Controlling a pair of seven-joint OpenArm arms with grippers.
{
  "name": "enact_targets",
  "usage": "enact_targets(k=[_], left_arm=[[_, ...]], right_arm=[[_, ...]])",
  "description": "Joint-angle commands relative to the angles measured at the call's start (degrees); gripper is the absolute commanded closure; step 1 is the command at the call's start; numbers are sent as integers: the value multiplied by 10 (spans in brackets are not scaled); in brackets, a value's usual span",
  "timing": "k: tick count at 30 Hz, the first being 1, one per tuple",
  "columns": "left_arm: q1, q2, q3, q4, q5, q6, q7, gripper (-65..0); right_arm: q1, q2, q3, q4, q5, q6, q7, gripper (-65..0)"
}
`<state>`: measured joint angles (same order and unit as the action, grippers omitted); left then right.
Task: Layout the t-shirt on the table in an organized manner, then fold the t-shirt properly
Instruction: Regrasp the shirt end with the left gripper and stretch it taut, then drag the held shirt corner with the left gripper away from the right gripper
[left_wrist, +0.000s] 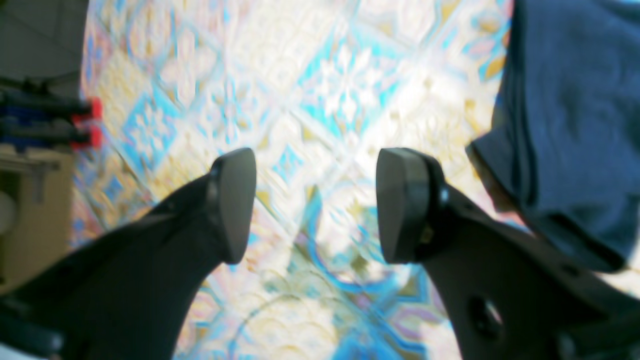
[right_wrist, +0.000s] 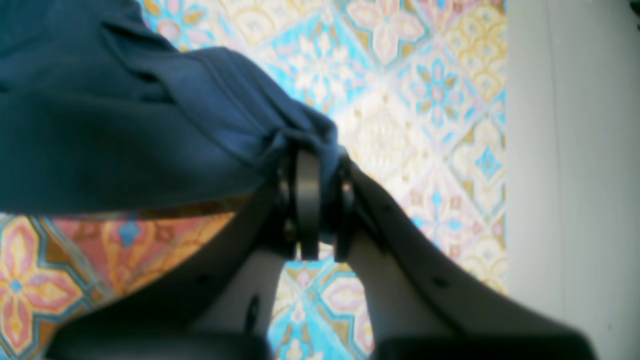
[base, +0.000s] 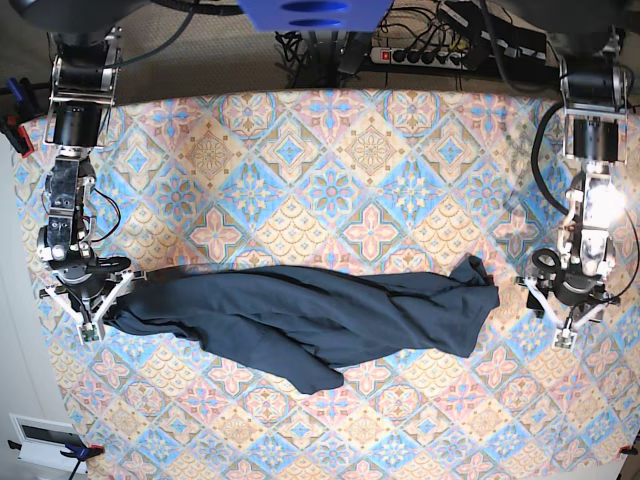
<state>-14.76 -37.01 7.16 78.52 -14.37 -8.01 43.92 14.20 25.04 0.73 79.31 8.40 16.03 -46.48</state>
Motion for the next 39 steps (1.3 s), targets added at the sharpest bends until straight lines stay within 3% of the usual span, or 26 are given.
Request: enact_targets(k=[1, 4, 6, 12, 15, 20, 30, 35, 37, 39], left_arm=[[18, -3, -1, 40, -12, -1, -12, -373], [85, 0, -1, 106, -33, -1, -12, -373], [110, 20, -2, 123, -45, 0, -12, -373], [112, 66, -8, 90, -55, 1, -12, -374], [110, 102, -68, 86, -55, 1, -12, -377], [46, 146, -149, 42, -55, 1, -8, -377], [-82, 171, -151, -130, -123, 1, -12, -378], [-97, 203, -150, -169, -112, -2, -12, -373], [-93, 214, -146, -166, -106, -3, -8, -330], [-84, 213, -107, -157, -111, -3, -11, -200]], right_arm=[[15, 11, 5, 10, 3, -3, 16, -7], [14, 11, 5, 10, 3, -3, 16, -7], [13, 11, 5, 10, 3, -3, 16, -7], [12, 10, 5, 14, 3, -3, 16, -7], [12, 9, 5, 15, 3, -3, 16, -7], [11, 9, 5, 15, 3, -3, 17, -7], [11, 9, 5, 16, 3, -3, 17, -7], [11, 9, 5, 16, 3, -3, 17, -7], [11, 9, 5, 16, 3, -3, 17, -7], [12, 9, 5, 16, 3, -3, 17, -7]])
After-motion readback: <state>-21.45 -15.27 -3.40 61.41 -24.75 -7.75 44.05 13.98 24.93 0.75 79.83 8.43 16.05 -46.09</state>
